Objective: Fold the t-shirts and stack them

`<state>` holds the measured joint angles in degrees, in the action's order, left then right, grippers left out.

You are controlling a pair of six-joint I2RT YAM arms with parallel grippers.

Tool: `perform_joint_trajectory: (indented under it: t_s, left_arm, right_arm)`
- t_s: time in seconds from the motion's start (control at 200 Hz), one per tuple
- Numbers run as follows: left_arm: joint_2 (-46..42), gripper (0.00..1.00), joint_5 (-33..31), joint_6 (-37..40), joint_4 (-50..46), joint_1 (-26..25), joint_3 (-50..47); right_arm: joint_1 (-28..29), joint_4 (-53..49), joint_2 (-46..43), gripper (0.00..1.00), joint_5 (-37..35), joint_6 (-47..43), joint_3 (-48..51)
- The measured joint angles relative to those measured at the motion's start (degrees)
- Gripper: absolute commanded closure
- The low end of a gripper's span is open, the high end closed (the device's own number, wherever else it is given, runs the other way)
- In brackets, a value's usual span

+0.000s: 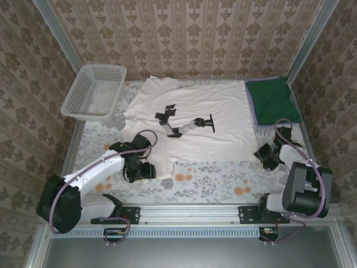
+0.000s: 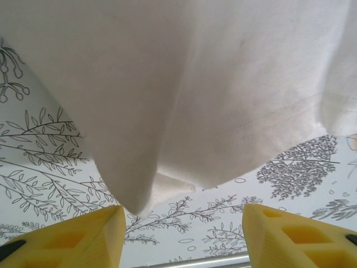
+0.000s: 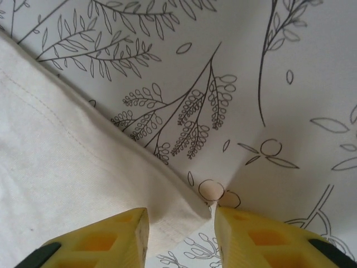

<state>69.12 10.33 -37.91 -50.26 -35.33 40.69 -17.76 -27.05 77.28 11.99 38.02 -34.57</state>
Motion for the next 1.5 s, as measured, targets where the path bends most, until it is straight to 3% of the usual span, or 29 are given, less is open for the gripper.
perform_joint_trajectory:
  t_s: [0.3, 0.465, 0.73, 1.03, 1.5]
  left_arm:
    - [2.34, 0.43, -0.96, 3.28, -2.19, -7.96, 9.73]
    - [8.39, 0.52, -1.64, 5.55, -2.54, -13.11, 11.37]
    - [10.23, 0.48, -5.46, 4.59, -5.86, -13.25, 10.88]
    - [10.45, 0.48, -4.79, 3.61, -5.46, -12.59, 6.84]
    - [15.06, 0.53, -8.44, 3.50, -3.37, -12.57, 6.84]
  right_arm:
    - [-0.48, -2.49, 2.10, 0.90, -1.73, -0.55, -1.42]
    - [-0.48, -2.93, 2.34, 0.99, -1.70, -0.72, -1.86]
    - [-0.48, -2.93, 2.34, 1.00, -1.68, -0.79, -1.88]
    - [-0.48, -2.95, 2.34, 1.00, -1.66, -0.81, -1.95]
    - [-0.48, -2.91, 2.34, 1.00, -1.46, -1.03, -1.95]
